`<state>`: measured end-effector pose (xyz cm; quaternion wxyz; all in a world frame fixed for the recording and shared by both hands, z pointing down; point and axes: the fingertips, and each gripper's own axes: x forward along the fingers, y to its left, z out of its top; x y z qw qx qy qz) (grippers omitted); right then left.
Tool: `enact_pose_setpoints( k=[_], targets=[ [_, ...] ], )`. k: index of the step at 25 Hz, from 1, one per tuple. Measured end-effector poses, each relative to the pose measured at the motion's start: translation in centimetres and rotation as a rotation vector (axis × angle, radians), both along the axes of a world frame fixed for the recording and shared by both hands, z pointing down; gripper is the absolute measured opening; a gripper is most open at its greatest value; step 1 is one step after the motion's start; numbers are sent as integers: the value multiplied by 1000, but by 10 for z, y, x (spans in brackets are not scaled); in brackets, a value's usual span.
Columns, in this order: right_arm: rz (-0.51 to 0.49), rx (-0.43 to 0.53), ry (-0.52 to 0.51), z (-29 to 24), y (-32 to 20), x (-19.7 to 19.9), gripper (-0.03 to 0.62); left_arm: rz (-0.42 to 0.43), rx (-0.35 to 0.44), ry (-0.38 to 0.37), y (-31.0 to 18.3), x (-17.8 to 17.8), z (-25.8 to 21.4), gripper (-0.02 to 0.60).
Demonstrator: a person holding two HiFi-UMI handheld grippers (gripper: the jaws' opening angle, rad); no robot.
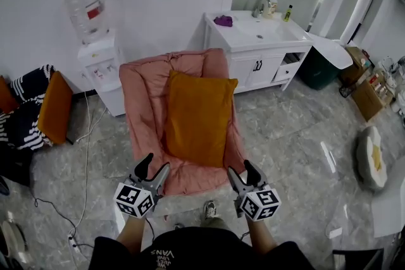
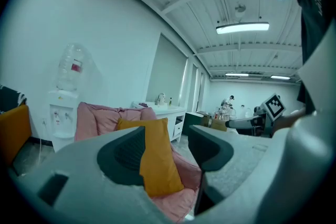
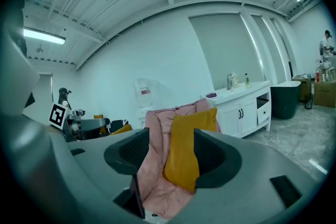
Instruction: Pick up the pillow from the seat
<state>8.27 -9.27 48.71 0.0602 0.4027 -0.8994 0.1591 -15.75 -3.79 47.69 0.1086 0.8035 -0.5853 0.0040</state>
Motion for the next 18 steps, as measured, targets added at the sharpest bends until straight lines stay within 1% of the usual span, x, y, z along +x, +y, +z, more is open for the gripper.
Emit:
enact_pose_setpoints(
  k=[5,10,13,18],
  targets=[
    [-66,-17,-4,4,-53,11,252,-77,0,-8,-45,12,-1,250],
    [-128,-35,10,10,-94,27,249,-154,-25,-9,-72,25,6,250],
    [-146,-52,9,16,-114,24,245,-179,-39,-16,-83,23,9,250],
    [-173,-69,-4,23,-133,9,245,-213,-61,-23,-96,7,15,250]
  ],
)
